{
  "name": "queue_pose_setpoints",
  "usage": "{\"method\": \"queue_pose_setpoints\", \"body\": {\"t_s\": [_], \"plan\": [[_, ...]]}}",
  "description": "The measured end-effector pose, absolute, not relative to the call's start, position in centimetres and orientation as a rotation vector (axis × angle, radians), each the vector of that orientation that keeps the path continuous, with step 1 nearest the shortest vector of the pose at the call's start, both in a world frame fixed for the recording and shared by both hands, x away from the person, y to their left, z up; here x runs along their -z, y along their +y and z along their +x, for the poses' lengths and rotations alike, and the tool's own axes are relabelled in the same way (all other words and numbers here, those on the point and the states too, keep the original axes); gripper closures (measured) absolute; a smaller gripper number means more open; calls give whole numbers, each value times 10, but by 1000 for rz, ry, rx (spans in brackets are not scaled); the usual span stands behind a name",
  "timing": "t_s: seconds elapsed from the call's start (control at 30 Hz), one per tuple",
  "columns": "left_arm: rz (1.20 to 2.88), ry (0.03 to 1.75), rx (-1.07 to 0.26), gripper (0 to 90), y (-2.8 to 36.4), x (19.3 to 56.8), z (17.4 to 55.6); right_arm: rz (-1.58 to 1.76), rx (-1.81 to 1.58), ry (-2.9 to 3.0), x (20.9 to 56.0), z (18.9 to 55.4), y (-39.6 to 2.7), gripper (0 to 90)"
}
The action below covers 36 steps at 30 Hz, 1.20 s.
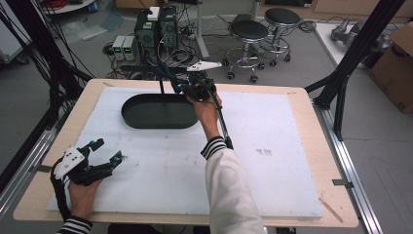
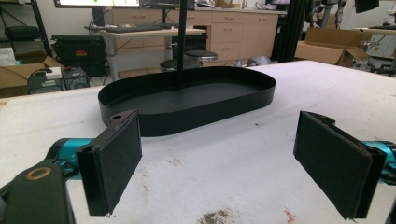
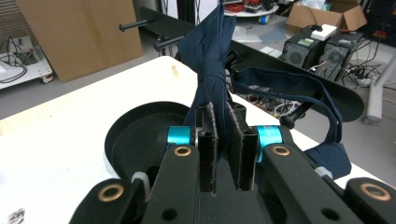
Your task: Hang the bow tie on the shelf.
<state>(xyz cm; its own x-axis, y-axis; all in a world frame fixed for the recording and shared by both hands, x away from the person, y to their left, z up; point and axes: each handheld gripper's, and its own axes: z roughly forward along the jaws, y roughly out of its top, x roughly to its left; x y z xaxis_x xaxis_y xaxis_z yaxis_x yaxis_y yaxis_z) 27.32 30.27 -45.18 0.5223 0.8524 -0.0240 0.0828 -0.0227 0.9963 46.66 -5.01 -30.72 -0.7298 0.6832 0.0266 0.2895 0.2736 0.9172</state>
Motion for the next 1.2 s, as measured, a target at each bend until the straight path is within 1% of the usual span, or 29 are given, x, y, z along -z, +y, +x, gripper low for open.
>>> {"method": "queue_pose_setpoints", "body": {"t_s": [0.7,1.2], "plan": [[1482,849,-752,156,303,452,273,1013,-1293,2263,317,472,-61,831],[1483,847,-754,156,302,452,273,1095,-1202,2308,332,483,-62,828]]}}
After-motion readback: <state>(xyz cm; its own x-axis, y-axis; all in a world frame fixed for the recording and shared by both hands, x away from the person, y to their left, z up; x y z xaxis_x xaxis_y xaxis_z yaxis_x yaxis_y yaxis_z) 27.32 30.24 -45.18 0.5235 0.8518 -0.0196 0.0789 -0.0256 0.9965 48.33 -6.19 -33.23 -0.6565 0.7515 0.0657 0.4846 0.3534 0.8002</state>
